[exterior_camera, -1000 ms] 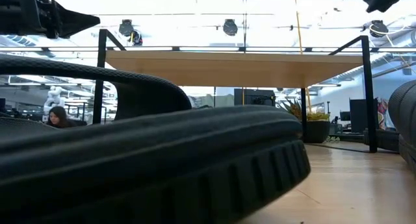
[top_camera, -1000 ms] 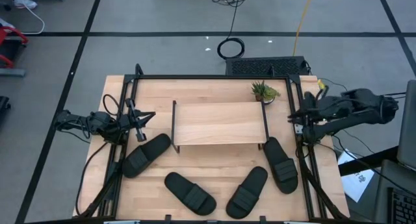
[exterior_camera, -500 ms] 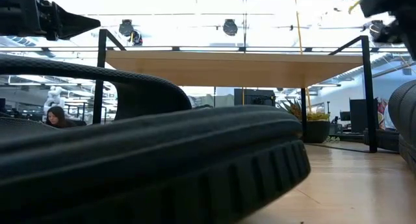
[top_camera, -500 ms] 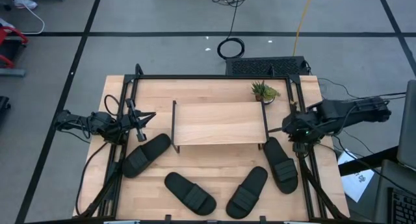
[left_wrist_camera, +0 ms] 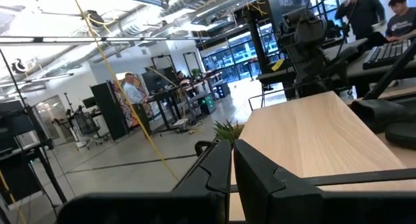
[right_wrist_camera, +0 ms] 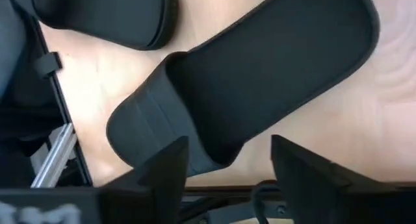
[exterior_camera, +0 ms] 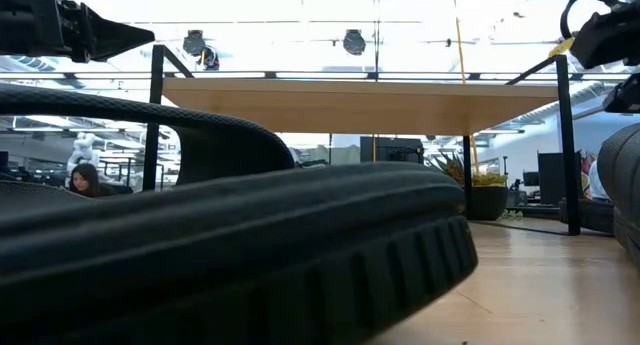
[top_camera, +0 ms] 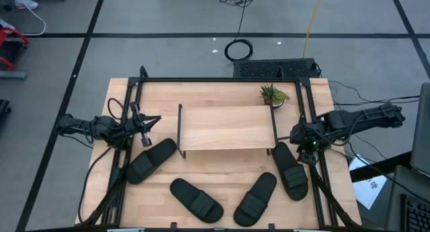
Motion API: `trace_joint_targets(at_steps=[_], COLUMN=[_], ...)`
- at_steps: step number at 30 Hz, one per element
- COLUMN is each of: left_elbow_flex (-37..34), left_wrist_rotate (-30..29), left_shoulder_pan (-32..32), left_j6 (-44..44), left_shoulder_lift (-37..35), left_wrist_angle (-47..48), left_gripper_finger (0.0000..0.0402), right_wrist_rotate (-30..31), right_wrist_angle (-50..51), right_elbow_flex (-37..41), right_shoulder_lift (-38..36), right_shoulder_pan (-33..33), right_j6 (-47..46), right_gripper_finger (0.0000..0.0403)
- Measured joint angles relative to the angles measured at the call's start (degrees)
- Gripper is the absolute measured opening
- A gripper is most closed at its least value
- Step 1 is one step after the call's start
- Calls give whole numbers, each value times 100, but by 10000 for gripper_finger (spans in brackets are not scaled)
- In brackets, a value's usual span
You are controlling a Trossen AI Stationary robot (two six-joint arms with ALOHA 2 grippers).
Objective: Pick and place slides into the shelf
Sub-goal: Put the black slide on the shelf
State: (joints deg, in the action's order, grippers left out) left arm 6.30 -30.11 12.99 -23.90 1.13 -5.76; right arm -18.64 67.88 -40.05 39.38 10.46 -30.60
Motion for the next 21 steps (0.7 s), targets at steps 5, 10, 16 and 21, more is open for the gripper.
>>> trace_joint_targets(at_steps=[5,10,16,21], left_elbow_flex=[1,1,1,0], left_wrist_rotate=[-1,0,0,0], left_shoulder_pan=[1,0,0,0], left_j6=[24,38,151,206], left_shoulder_lift=[0,0,0,0], left_wrist_angle=[4,19,124,314], left_gripper_finger=[26,26,26,26], right_wrist_rotate=[-105,-117,-244,-463], right_wrist_angle=[-162,-522,-687,-1295], right_elbow_flex=[0,0,68,588], right_shoulder_lift=[16,87,324,343], right_shoulder_pan=[0,10,120,330], right_j6=[212,210,-1,-191], right_gripper_finger=[256,258,258,258])
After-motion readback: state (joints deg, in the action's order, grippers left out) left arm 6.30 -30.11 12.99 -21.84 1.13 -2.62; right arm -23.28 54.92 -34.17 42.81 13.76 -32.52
